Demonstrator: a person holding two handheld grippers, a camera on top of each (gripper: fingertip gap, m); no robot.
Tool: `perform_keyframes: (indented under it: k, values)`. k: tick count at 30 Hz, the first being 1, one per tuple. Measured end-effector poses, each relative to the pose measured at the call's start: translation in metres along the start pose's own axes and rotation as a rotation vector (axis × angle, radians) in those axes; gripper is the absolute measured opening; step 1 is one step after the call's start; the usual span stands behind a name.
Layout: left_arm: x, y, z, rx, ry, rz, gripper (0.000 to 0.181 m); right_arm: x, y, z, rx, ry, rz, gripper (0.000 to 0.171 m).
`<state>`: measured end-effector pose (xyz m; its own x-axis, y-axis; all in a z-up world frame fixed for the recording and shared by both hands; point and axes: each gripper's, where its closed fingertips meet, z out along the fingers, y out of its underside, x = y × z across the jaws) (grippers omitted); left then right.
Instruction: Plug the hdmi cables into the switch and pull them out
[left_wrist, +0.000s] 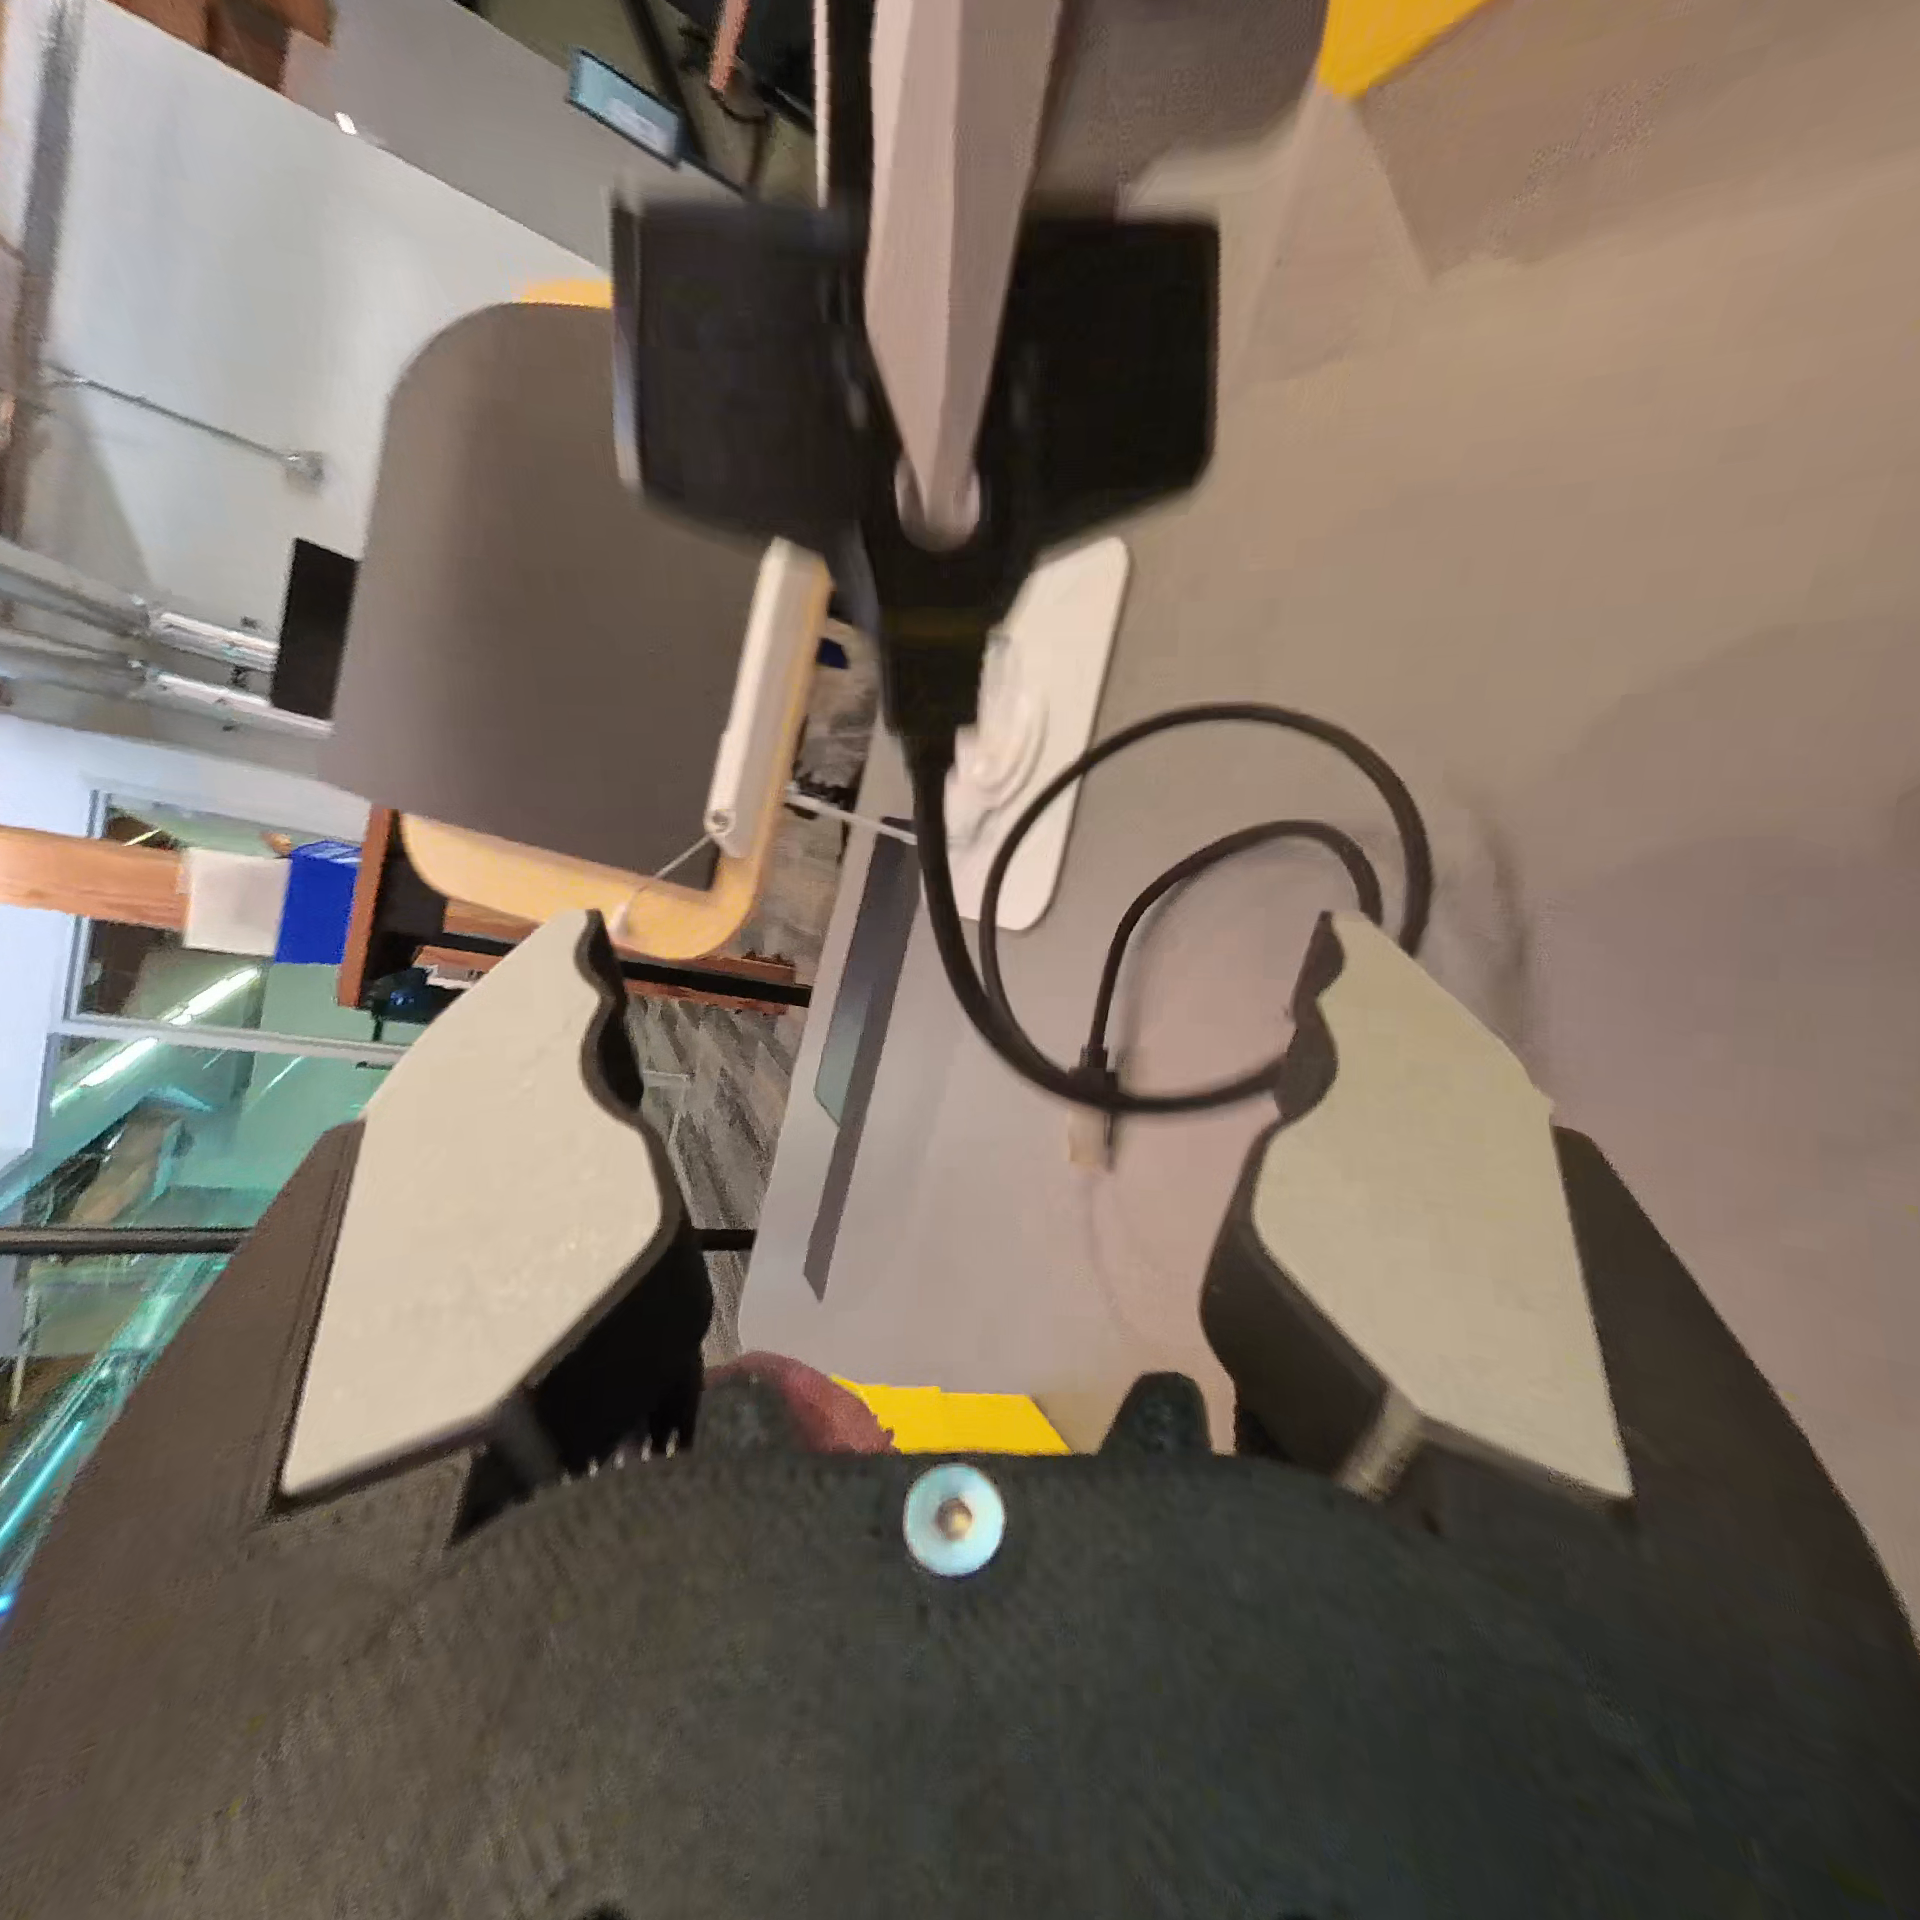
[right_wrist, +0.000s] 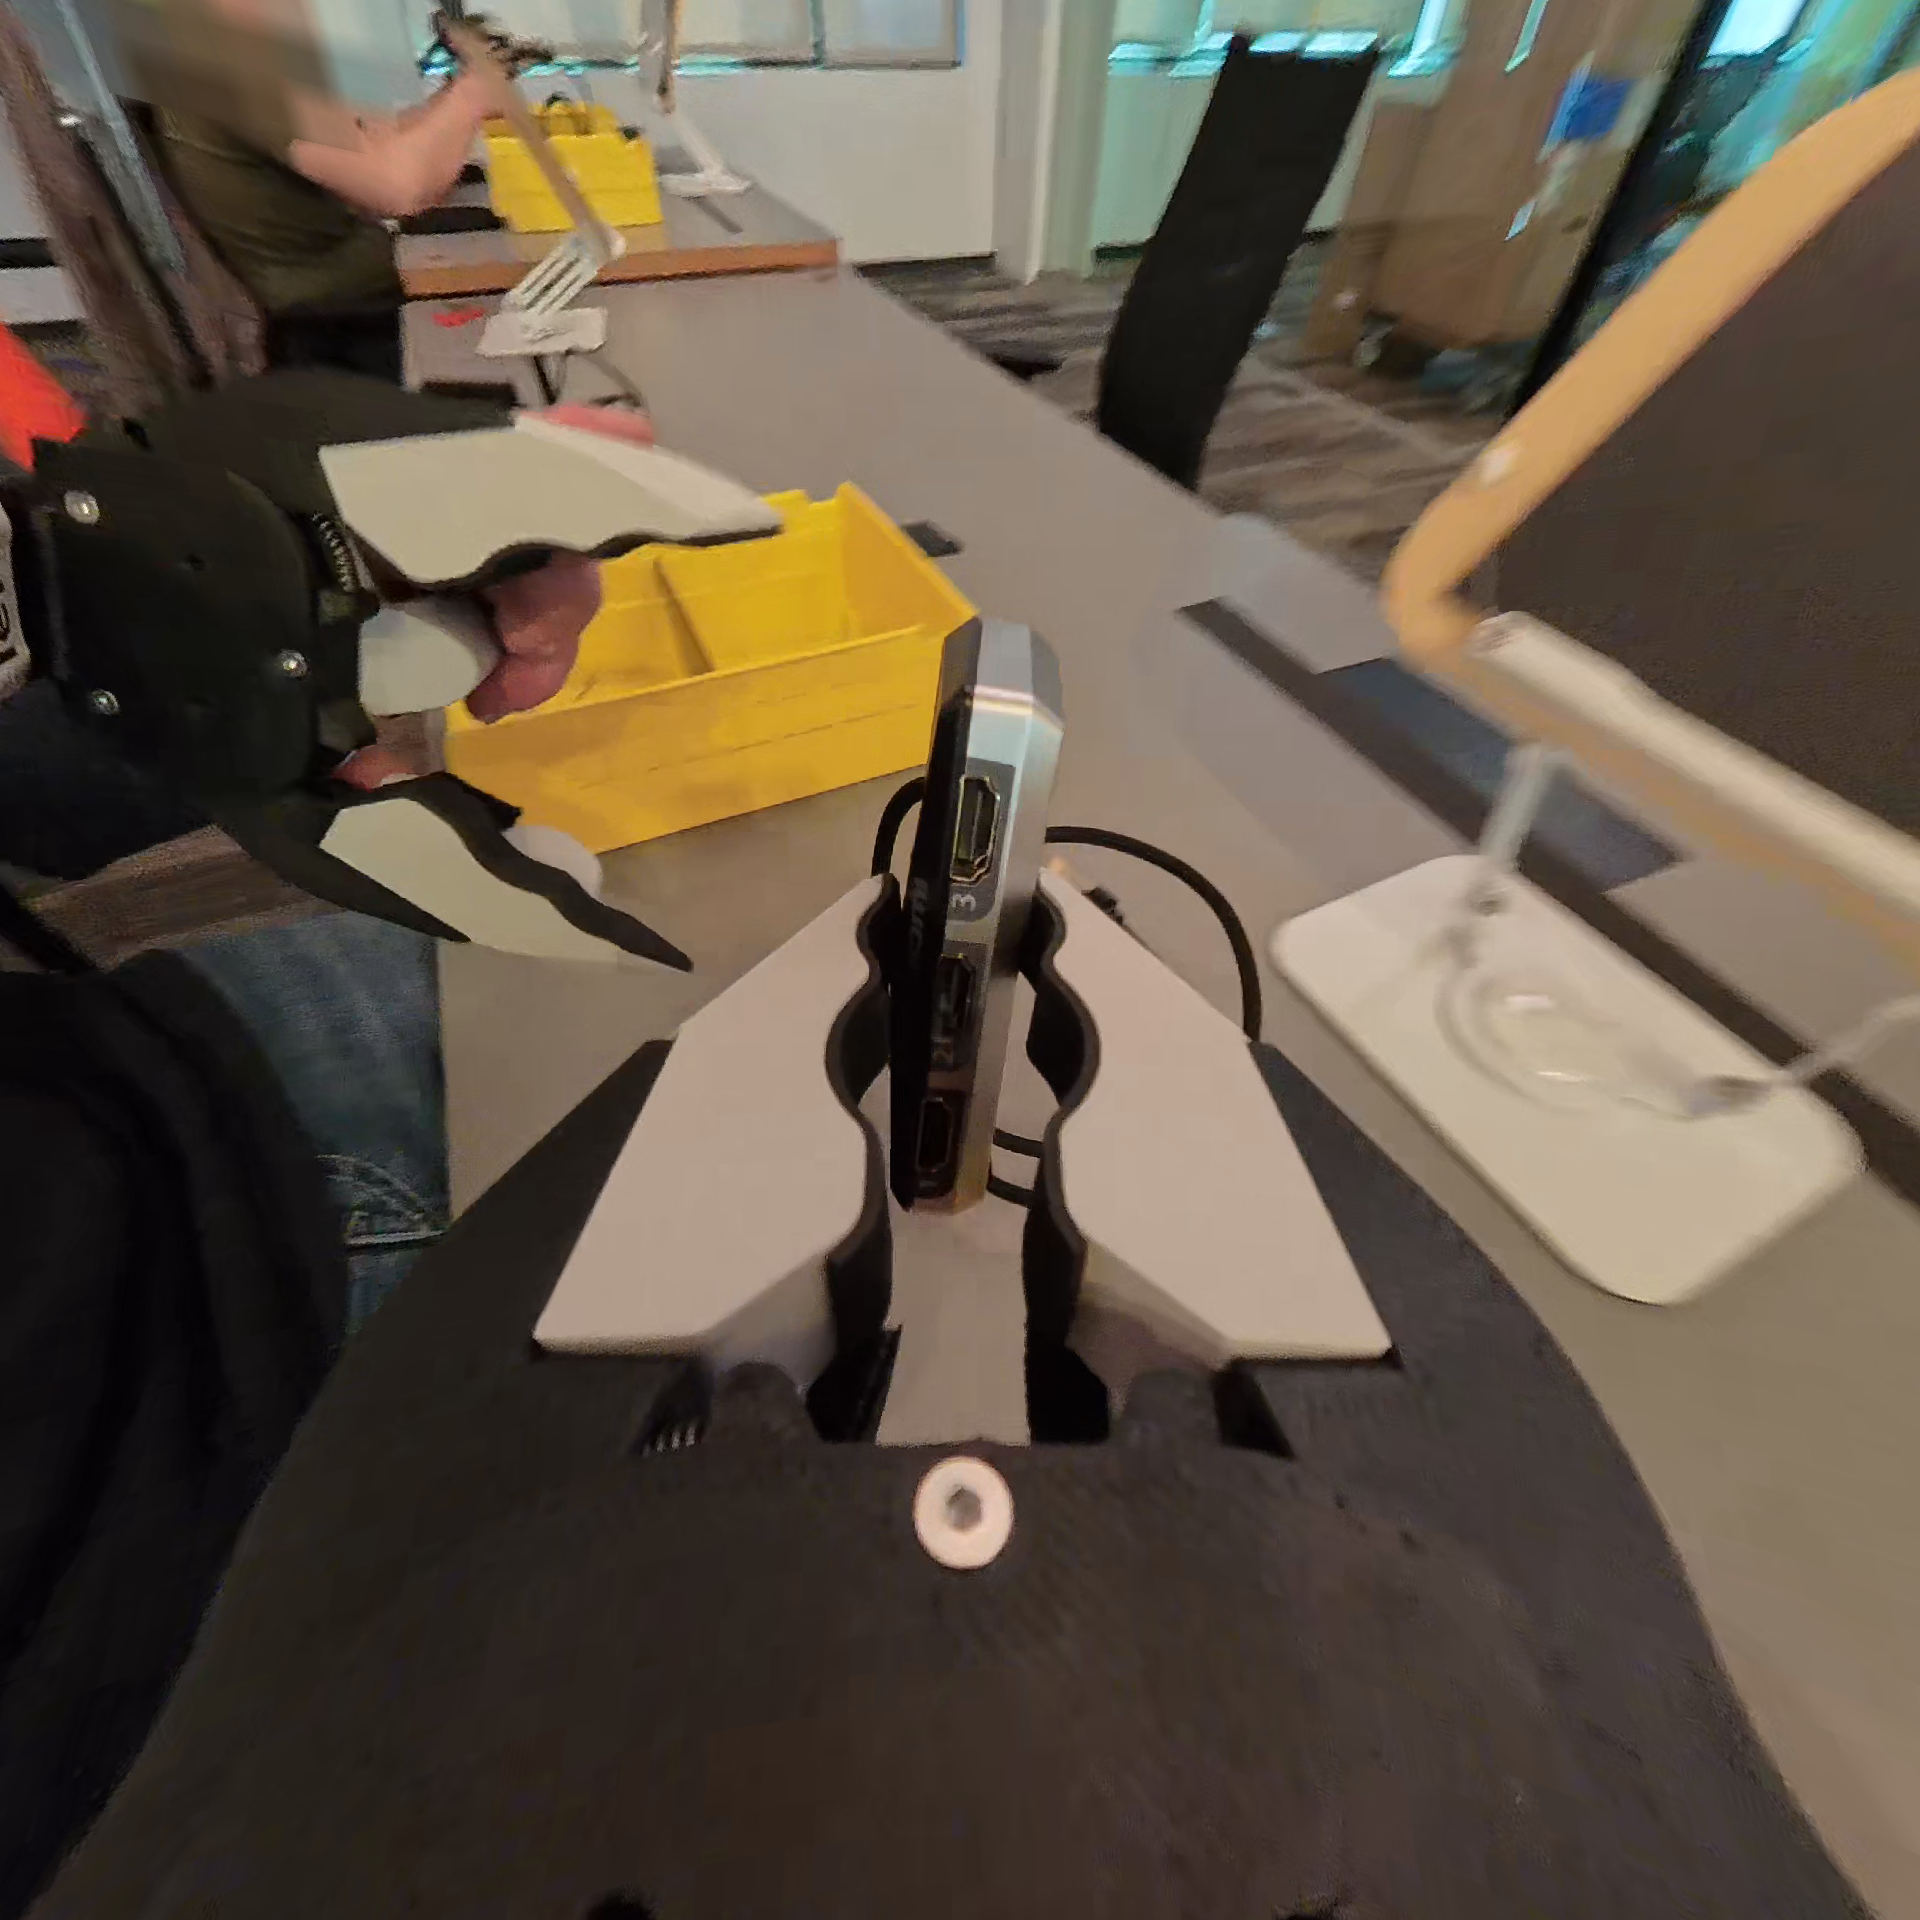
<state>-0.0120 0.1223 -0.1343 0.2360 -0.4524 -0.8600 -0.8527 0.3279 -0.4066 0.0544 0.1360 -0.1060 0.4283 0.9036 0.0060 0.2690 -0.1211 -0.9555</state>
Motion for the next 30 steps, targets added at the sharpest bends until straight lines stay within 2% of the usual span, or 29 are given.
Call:
perform_keyframes:
  k: [3,9,12,15,19,21,26,30]
  values:
    - [-0.01,0.003,-0.005,0.011,-0.031,-0.029,0.112,0.03,-0.035,-0.053,0.051,0.107,-0.053,0.019]
    - [0.007,0.028,0.004,-0.042,0.002,-0.043,0.111,0.09,-0.096,-0.167,0.085,0.36,-0.176,0.02]
    - [0.017,0.04,0.008,-0.066,0.031,-0.066,0.111,0.112,-0.115,-0.219,0.066,0.466,-0.217,0.019]
    - [0.024,0.046,0.011,-0.076,0.061,-0.102,0.111,0.133,-0.116,-0.259,0.018,0.544,-0.218,0.02]
    - [0.032,0.052,0.014,-0.093,0.087,-0.111,0.111,0.161,-0.096,-0.292,0.001,0.629,-0.161,0.02]
    - [0.036,0.057,0.015,-0.109,0.094,-0.102,0.11,0.165,-0.093,-0.302,0.053,0.642,-0.138,0.019]
    - [0.05,0.069,0.02,-0.143,0.132,-0.118,0.11,0.162,-0.134,-0.316,0.305,0.617,-0.151,0.019]
    - [0.057,0.074,0.024,-0.161,0.145,-0.114,0.11,0.162,-0.175,-0.331,0.359,0.698,-0.224,0.019]
